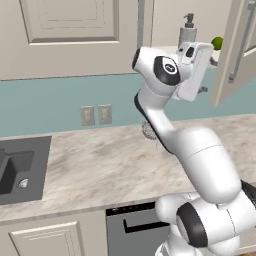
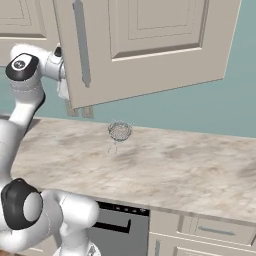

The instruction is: Pick the bar soap and soap dispenser from the cabinet and place them on the counter.

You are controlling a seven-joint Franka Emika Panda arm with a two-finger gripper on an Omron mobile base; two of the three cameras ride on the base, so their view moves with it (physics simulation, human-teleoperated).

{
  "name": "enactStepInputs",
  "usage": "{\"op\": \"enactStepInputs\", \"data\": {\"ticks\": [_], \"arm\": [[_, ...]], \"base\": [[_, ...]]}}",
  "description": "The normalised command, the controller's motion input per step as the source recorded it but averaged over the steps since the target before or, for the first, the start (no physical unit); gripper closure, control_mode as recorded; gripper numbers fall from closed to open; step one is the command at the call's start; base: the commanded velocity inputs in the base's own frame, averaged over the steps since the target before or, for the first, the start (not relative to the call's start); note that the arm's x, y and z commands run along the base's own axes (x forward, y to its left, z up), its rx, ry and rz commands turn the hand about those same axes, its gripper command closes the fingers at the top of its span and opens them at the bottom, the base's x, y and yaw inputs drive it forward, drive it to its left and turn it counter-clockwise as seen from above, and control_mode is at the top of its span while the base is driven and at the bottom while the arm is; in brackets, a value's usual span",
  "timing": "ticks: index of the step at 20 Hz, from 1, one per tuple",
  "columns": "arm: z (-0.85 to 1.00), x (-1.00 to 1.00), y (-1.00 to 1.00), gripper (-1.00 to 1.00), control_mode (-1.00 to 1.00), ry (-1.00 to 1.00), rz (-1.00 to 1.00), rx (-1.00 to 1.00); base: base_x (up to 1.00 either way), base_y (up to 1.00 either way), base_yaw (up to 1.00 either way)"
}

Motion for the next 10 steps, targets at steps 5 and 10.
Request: {"op": "enactStepInputs", "data": {"ticks": [5,10], "arm": [[-0.01,0.04,-0.09,-1.0,-1.0,0.02,-0.2,-0.07],[-0.04,0.01,-0.08,-1.0,-1.0,0.0,-0.21,-0.06]], "base": [[0.0,0.0,0.0],[0.0,0.0,0.0]]}}
